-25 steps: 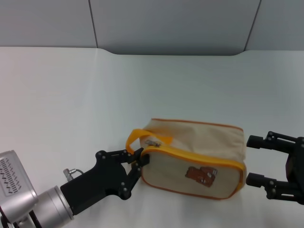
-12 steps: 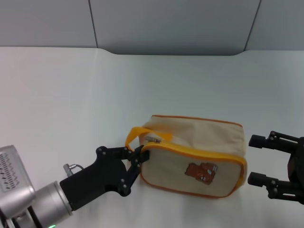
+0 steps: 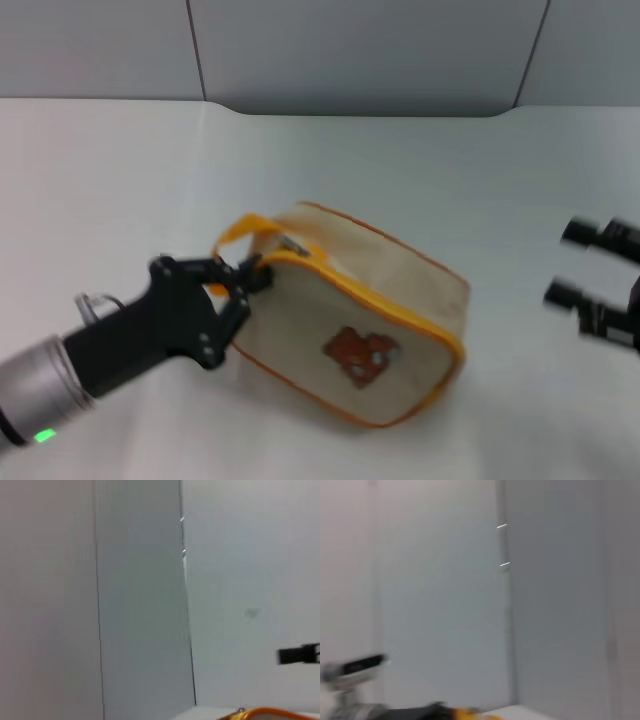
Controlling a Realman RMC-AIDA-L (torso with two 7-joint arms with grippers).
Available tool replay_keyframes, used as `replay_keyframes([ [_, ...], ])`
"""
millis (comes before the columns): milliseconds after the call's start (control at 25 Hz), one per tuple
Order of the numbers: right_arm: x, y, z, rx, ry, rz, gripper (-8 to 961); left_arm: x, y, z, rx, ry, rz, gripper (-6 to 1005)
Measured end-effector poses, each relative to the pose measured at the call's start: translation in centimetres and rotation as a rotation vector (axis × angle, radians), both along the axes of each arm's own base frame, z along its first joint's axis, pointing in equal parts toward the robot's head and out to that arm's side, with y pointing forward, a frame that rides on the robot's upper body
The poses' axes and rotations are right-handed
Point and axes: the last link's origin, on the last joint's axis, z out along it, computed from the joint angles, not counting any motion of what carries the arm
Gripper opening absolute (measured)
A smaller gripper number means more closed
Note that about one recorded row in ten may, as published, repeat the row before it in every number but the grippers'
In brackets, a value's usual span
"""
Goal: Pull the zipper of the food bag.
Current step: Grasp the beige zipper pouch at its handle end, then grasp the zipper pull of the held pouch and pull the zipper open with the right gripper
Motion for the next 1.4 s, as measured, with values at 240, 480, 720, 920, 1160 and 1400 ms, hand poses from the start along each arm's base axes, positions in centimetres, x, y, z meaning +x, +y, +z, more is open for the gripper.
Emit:
replay_keyframes([
  [240,0.2,1.5,-1.3,0.284,-0.016,-0.049,743,0.6,1.8,3.0,0.048,0.049,-0.113,60],
  [480,-2.8,1.7,-5.7,0.528,-0.030,0.106,729,0.9,2.5,3.7,0.077,0.099,-0.160,58],
  [720,-5.0,2.7,-9.3,0.637,-0.170,0.218,710,1.0,2.7,3.8,0.079,0.103,-0.169,56],
  [920,-6.1,2.8,-10.5,0.615,-0.193,0.290,694,1.0,2.7,3.8,0.080,0.105,-0.167,56],
  [1160,-7.0,2.8,-11.9,0.635,-0.243,0.346,675,1.1,2.8,3.7,0.080,0.101,-0.164,57],
  [1400,-8.3,2.8,-13.7,0.659,-0.292,0.378,656,1.3,2.9,3.5,0.078,0.098,-0.167,56],
])
